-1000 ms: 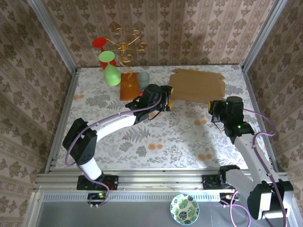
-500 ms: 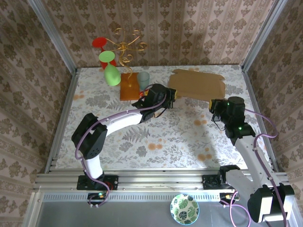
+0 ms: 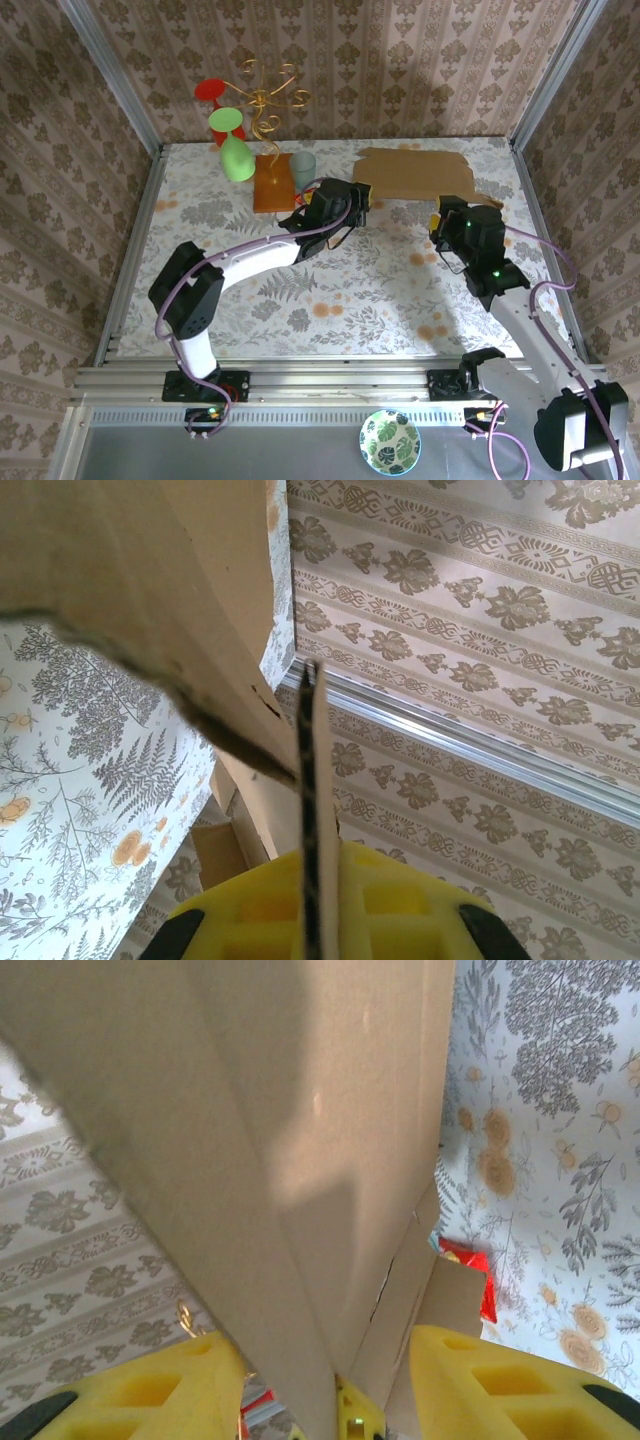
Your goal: Fold the paper box
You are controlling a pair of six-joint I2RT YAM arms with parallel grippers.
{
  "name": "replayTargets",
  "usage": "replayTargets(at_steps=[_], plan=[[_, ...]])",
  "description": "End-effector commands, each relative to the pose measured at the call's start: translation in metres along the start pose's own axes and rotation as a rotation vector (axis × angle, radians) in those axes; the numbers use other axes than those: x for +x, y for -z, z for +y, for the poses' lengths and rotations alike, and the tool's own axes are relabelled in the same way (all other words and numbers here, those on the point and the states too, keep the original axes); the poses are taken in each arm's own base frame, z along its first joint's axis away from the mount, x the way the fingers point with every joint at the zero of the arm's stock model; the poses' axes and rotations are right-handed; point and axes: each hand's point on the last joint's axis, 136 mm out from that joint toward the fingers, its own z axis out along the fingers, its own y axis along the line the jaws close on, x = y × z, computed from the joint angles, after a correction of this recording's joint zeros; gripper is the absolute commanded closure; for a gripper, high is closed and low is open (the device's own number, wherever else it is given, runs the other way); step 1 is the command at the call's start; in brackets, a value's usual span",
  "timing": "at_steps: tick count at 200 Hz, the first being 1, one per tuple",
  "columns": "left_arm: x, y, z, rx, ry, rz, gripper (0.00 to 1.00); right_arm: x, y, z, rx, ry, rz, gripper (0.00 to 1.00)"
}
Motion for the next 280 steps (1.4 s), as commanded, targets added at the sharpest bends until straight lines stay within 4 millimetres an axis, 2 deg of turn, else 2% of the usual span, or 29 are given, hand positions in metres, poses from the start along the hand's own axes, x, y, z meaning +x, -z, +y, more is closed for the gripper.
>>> replayTargets(at_steps=[1, 31, 84, 101, 121, 133, 136, 160, 168, 176, 194, 204, 218, 226, 229, 245, 257, 264, 266, 280], plan=[[0.008, 0.013, -0.019, 0.054, -0.002, 0.015, 1.00, 0.001, 0.001, 0.034, -0.073, 0.030, -0.028, 0.52], [0.009, 0.015, -0.020, 0.054, -0.006, 0.022, 1.00, 0.002, -0.005, 0.029, -0.045, 0.040, -0.029, 0.53], [0.012, 0.018, -0.024, 0.054, -0.023, 0.023, 1.00, 0.003, -0.026, 0.023, -0.004, 0.072, -0.043, 0.65], [0.012, 0.020, -0.024, 0.050, -0.029, 0.024, 1.00, 0.003, -0.033, 0.025, -0.022, 0.063, -0.045, 0.75], [0.009, 0.024, -0.022, 0.042, -0.038, 0.019, 1.00, 0.003, -0.033, 0.030, -0.024, 0.063, -0.050, 1.00], [0.004, 0.030, -0.027, 0.040, -0.075, 0.013, 1.00, 0.005, -0.029, 0.038, -0.034, 0.075, -0.051, 1.00], [0.003, 0.032, -0.028, 0.037, -0.089, 0.013, 0.96, 0.005, -0.027, 0.040, -0.037, 0.082, -0.052, 1.00], [-0.024, 0.061, -0.053, 0.008, -0.283, -0.030, 0.55, 0.013, -0.017, 0.074, -0.071, 0.134, -0.032, 1.00], [-0.040, 0.075, -0.062, -0.004, -0.346, -0.067, 0.47, 0.018, -0.013, 0.088, -0.081, 0.151, -0.019, 1.00], [-0.058, 0.091, -0.073, -0.010, -0.400, -0.109, 0.43, 0.024, -0.008, 0.102, -0.090, 0.173, -0.005, 1.00], [-0.105, 0.126, -0.089, -0.053, -0.473, -0.206, 0.42, 0.035, 0.008, 0.135, -0.119, 0.221, 0.019, 1.00], [-0.123, 0.135, -0.096, -0.062, -0.493, -0.215, 0.46, 0.040, 0.019, 0.147, -0.119, 0.233, 0.028, 1.00], [-0.137, 0.138, -0.098, -0.072, -0.514, -0.193, 0.52, 0.046, 0.033, 0.166, -0.159, 0.223, 0.048, 1.00], [-0.137, 0.138, -0.095, -0.089, -0.535, -0.173, 0.55, 0.051, 0.041, 0.179, -0.190, 0.211, 0.066, 1.00], [-0.148, 0.141, -0.096, -0.097, -0.536, -0.194, 0.55, 0.053, 0.045, 0.183, -0.197, 0.208, 0.074, 1.00], [-0.158, 0.148, -0.089, -0.131, -0.552, -0.218, 0.58, 0.061, 0.067, 0.206, -0.209, 0.178, 0.094, 1.00], [-0.163, 0.152, -0.082, -0.142, -0.532, -0.227, 0.60, 0.064, 0.086, 0.217, -0.182, 0.146, 0.097, 1.00], [-0.164, 0.153, -0.078, -0.147, -0.525, -0.227, 0.61, 0.062, 0.090, 0.210, -0.116, 0.122, 0.089, 1.00], [-0.164, 0.154, -0.078, -0.147, -0.524, -0.227, 0.61, 0.063, 0.095, 0.215, -0.119, 0.116, 0.091, 1.00], [-0.164, 0.155, -0.068, -0.178, -0.517, -0.216, 0.61, 0.063, 0.099, 0.197, 0.024, 0.038, 0.087, 1.00]])
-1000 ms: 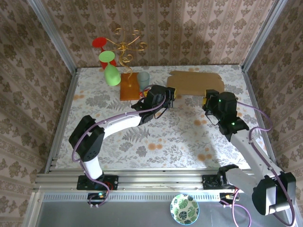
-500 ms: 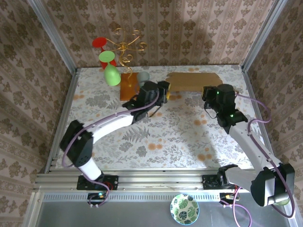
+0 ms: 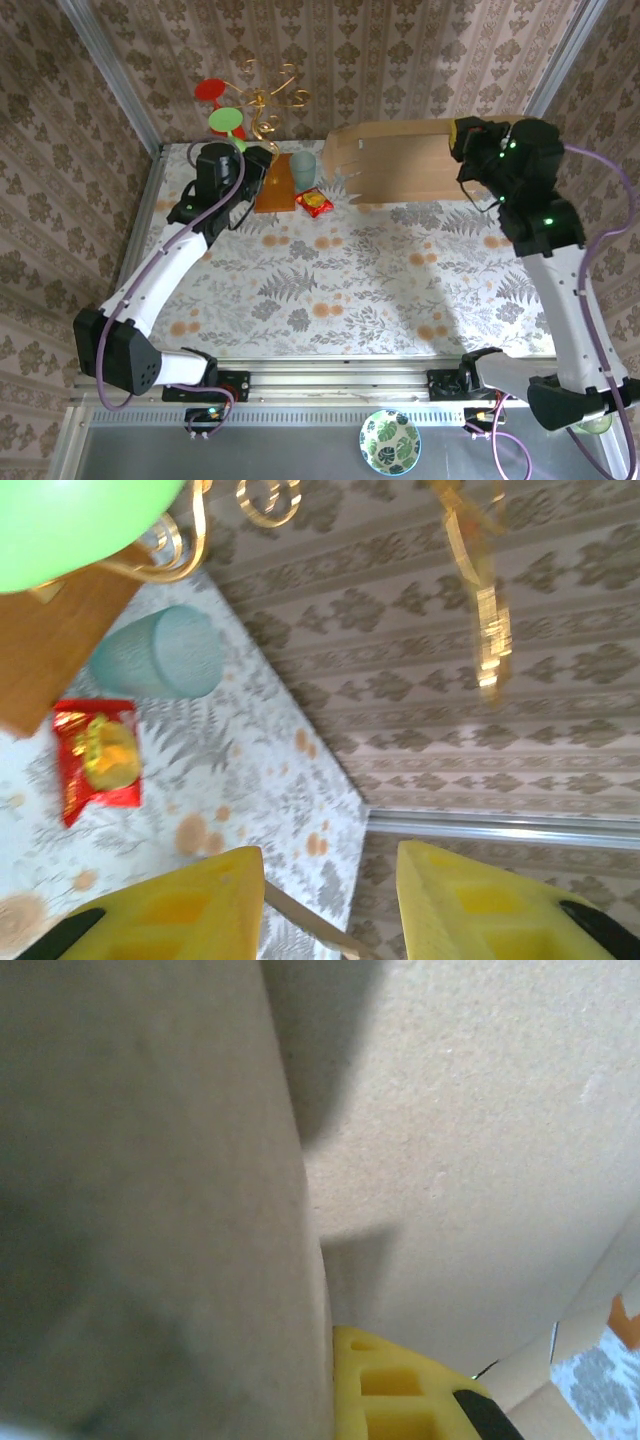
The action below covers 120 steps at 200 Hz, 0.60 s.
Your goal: Fold the paper box
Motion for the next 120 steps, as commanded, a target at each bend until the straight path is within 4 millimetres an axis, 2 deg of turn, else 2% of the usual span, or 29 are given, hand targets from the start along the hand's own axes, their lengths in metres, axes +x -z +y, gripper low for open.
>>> replayTargets(at_steps=[1, 12, 25, 38, 44, 55, 73, 94, 108, 114, 120], plan=[[0.012, 0.006, 0.020, -0.061, -0.041, 0.063, 0.61, 0.004, 0.023, -0.027, 0.225, -0.130, 0.004, 1.00], [0.015, 0.006, 0.025, -0.081, -0.040, 0.079, 0.61, 0.003, 0.013, -0.039, 0.262, -0.203, -0.007, 1.00], [0.017, 0.007, 0.030, -0.109, -0.044, 0.094, 0.61, -0.008, -0.010, -0.055, 0.296, -0.262, -0.049, 1.00], [0.020, 0.008, 0.040, -0.151, -0.040, 0.114, 0.60, -0.022, -0.042, -0.079, 0.370, -0.293, -0.080, 1.00], [0.021, 0.008, 0.044, -0.165, -0.036, 0.128, 0.57, -0.027, -0.066, -0.100, 0.431, -0.309, -0.084, 1.00], [0.025, 0.008, 0.048, -0.169, -0.037, 0.156, 0.55, -0.033, -0.099, -0.125, 0.487, -0.318, -0.074, 1.00], [0.032, 0.013, 0.050, -0.160, -0.052, 0.193, 0.54, -0.037, -0.136, -0.151, 0.536, -0.299, -0.057, 1.00], [0.039, 0.021, 0.035, -0.114, -0.075, 0.214, 0.54, -0.037, -0.155, -0.162, 0.528, -0.273, -0.047, 1.00], [0.044, 0.026, 0.010, -0.054, -0.106, 0.205, 0.54, -0.038, -0.162, -0.167, 0.507, -0.256, -0.050, 1.00], [0.040, 0.027, -0.002, -0.030, -0.122, 0.185, 0.53, -0.038, -0.166, -0.168, 0.493, -0.253, -0.042, 1.00], [0.052, 0.028, -0.015, -0.003, -0.154, 0.203, 0.53, -0.038, -0.168, -0.175, 0.499, -0.258, -0.039, 1.00]])
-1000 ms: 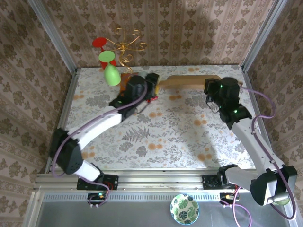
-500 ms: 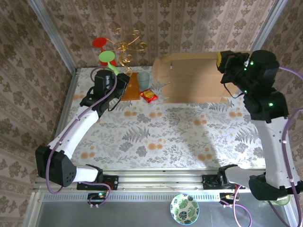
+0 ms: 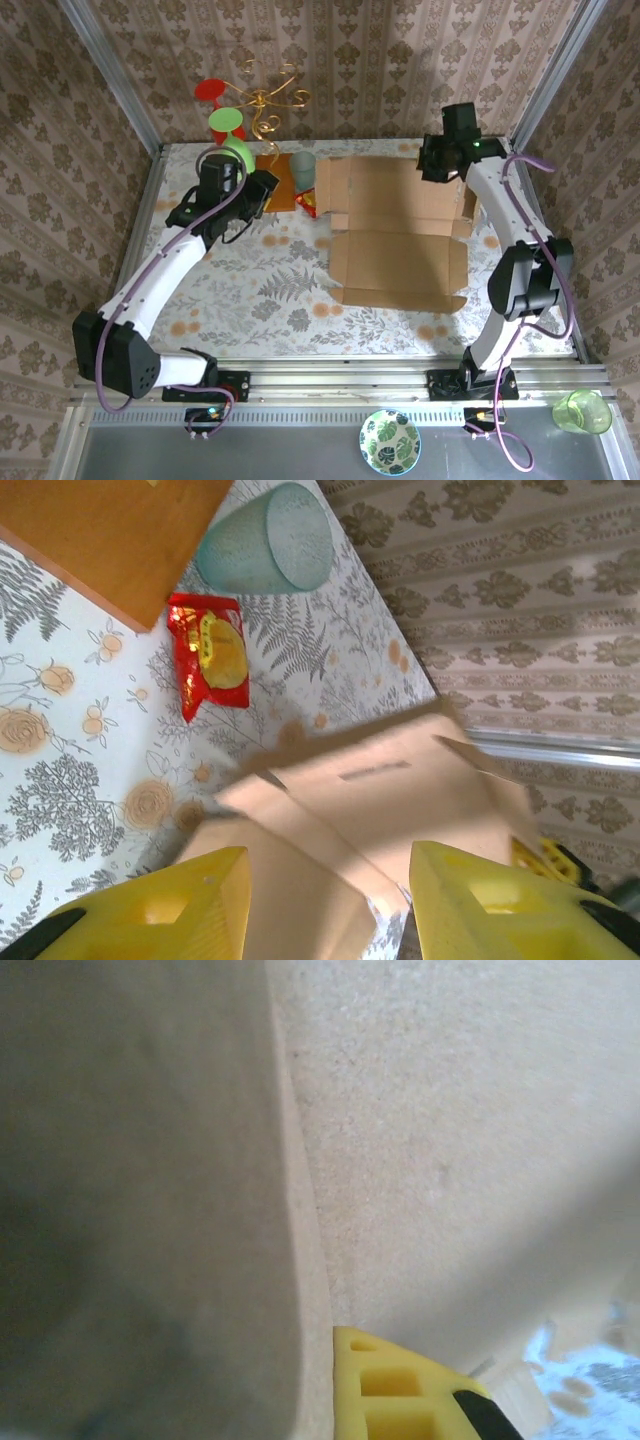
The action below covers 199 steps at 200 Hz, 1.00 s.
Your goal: Fold the paper box
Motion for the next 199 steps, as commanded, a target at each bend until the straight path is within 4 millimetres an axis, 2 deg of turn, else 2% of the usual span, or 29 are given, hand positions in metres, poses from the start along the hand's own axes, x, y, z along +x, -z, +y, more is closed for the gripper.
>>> replayTargets(at_steps=[1, 21, 44, 74, 88, 112, 136, 159, 199], plan=[[0.014, 0.021, -0.054, 0.125, -0.113, 0.004, 0.53, 0.021, 0.032, 0.039, -0.181, 0.044, 0.069, 1.00], [0.018, 0.011, -0.082, 0.137, -0.176, 0.017, 0.53, 0.021, 0.027, 0.041, -0.212, 0.049, 0.073, 1.00], [0.019, -0.018, -0.096, 0.123, -0.212, 0.044, 0.54, 0.021, 0.029, 0.037, -0.216, 0.053, 0.078, 1.00], [0.007, -0.046, -0.121, 0.126, -0.271, 0.024, 0.53, 0.019, 0.035, 0.026, -0.214, 0.055, 0.075, 1.00], [0.008, -0.059, -0.131, 0.135, -0.294, 0.045, 0.53, 0.018, 0.036, 0.021, -0.212, 0.054, 0.077, 1.00], [0.027, -0.085, -0.129, 0.099, -0.327, 0.126, 0.51, 0.017, 0.038, 0.014, -0.209, 0.045, 0.080, 1.00], [0.041, -0.101, -0.127, 0.080, -0.350, 0.163, 0.49, 0.018, 0.043, 0.013, -0.214, 0.047, 0.086, 1.00], [0.051, -0.110, -0.131, 0.092, -0.355, 0.186, 0.49, 0.019, 0.044, 0.012, -0.218, 0.048, 0.089, 1.00], [0.064, -0.118, -0.126, 0.074, -0.355, 0.222, 0.49, 0.023, 0.042, 0.010, -0.217, 0.045, 0.104, 1.00]])
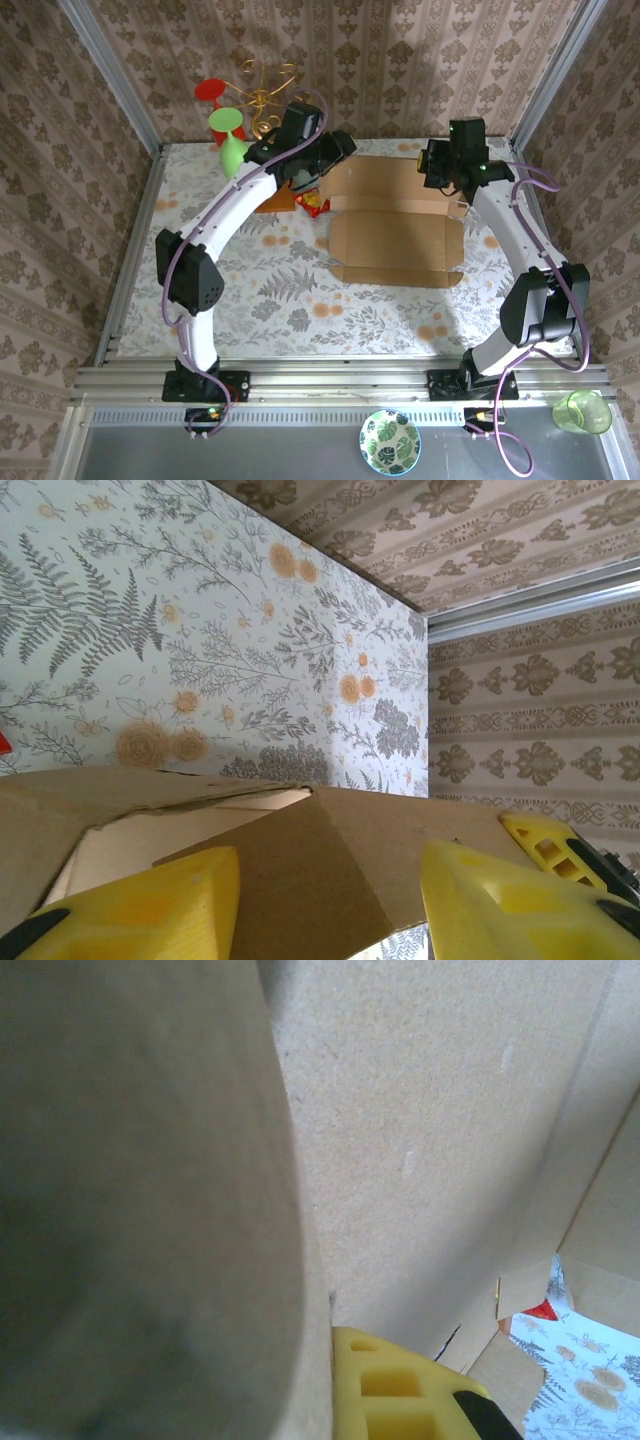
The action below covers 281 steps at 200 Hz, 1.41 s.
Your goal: Fold the paper box
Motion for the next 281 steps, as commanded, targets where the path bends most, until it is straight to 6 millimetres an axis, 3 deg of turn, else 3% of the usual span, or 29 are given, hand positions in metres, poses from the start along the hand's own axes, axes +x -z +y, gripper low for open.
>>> replayTargets(at_steps=[1, 45, 133, 158, 191, 213, 236, 260, 281], plan=[[0.002, 0.002, -0.008, 0.017, -0.018, 0.016, 0.49, 0.013, 0.009, 0.006, -0.035, 0.007, 0.044, 1.00], [0.011, -0.010, -0.014, 0.041, 0.005, 0.050, 0.50, 0.020, 0.009, -0.002, -0.028, 0.014, 0.056, 1.00], [0.027, -0.011, -0.007, 0.051, 0.155, 0.081, 0.65, 0.019, 0.010, -0.007, -0.059, 0.028, 0.054, 1.00], [0.028, 0.002, 0.001, 0.018, 0.217, 0.057, 0.66, 0.016, 0.010, -0.003, -0.121, 0.046, 0.044, 1.00], [0.003, 0.046, 0.002, 0.013, 0.159, -0.073, 0.50, 0.009, 0.013, -0.003, -0.138, 0.068, 0.040, 1.00], [-0.007, 0.077, 0.038, -0.087, 0.055, -0.132, 0.48, 0.003, 0.018, -0.005, -0.115, 0.068, 0.042, 1.00], [0.011, 0.089, 0.099, -0.156, 0.045, -0.108, 0.56, 0.001, 0.023, -0.007, -0.105, 0.044, 0.052, 1.00], [0.041, 0.080, 0.156, -0.138, 0.126, -0.069, 0.79, 0.002, 0.032, -0.006, -0.093, 0.016, 0.071, 1.00], [0.053, 0.061, 0.181, -0.085, 0.158, -0.072, 0.87, 0.001, 0.043, -0.002, -0.088, 0.003, 0.076, 1.00]])
